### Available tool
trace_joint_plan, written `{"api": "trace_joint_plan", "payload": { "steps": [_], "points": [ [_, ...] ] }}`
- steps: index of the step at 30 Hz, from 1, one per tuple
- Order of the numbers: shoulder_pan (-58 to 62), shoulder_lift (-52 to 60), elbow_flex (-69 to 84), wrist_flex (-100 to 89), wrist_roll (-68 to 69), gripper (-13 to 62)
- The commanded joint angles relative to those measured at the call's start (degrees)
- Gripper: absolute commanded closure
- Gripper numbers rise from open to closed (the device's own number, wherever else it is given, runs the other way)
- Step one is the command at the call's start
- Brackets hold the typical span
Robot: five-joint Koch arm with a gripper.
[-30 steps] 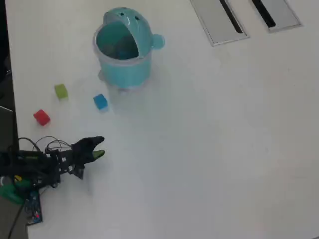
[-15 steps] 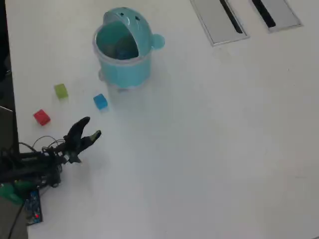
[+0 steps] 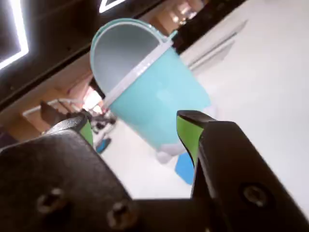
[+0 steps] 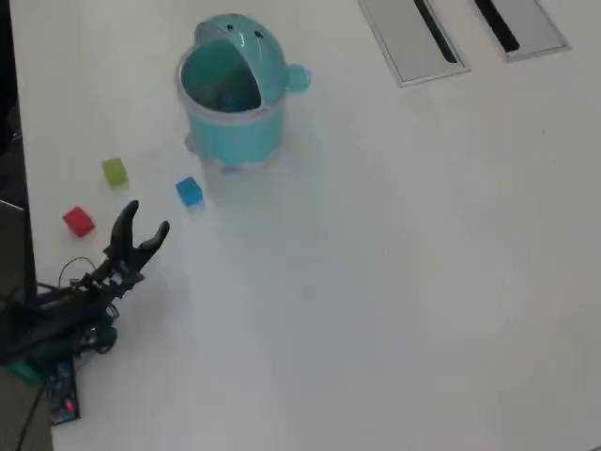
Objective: Grasp RGB lego blocks and put them in the bin one by one.
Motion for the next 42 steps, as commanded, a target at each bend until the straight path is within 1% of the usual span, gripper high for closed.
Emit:
{"api": "trace_joint_plan", "payload": {
  "steps": [1,4,7,9,12,16,21,24,28,32,36,42],
  "points": [
    [-1.76,4.39,-4.31,-6.33,-2.72,18.2],
    [-6.15,4.39,-4.04,-6.15,-4.04,18.2],
    [-13.97,4.31,-5.27,-6.06,-11.78,18.3],
    [-20.48,4.31,-6.94,-2.64,-17.05,18.5],
    [-25.66,4.31,-8.70,2.29,-22.94,19.1],
    [-26.89,4.31,-15.29,13.45,-26.28,18.9],
    [-33.66,4.31,-22.68,28.65,-28.83,18.8],
    [-38.41,4.31,-26.72,41.92,-35.33,18.9],
    [-40.87,4.31,-26.72,47.02,-37.09,18.9],
    [-42.19,4.04,-27.51,53.17,-44.30,18.8],
    [-43.86,3.34,-29.44,58.97,-47.90,18.9],
    [-45.09,-0.09,-30.59,64.16,-51.42,18.9]
  ]
}}
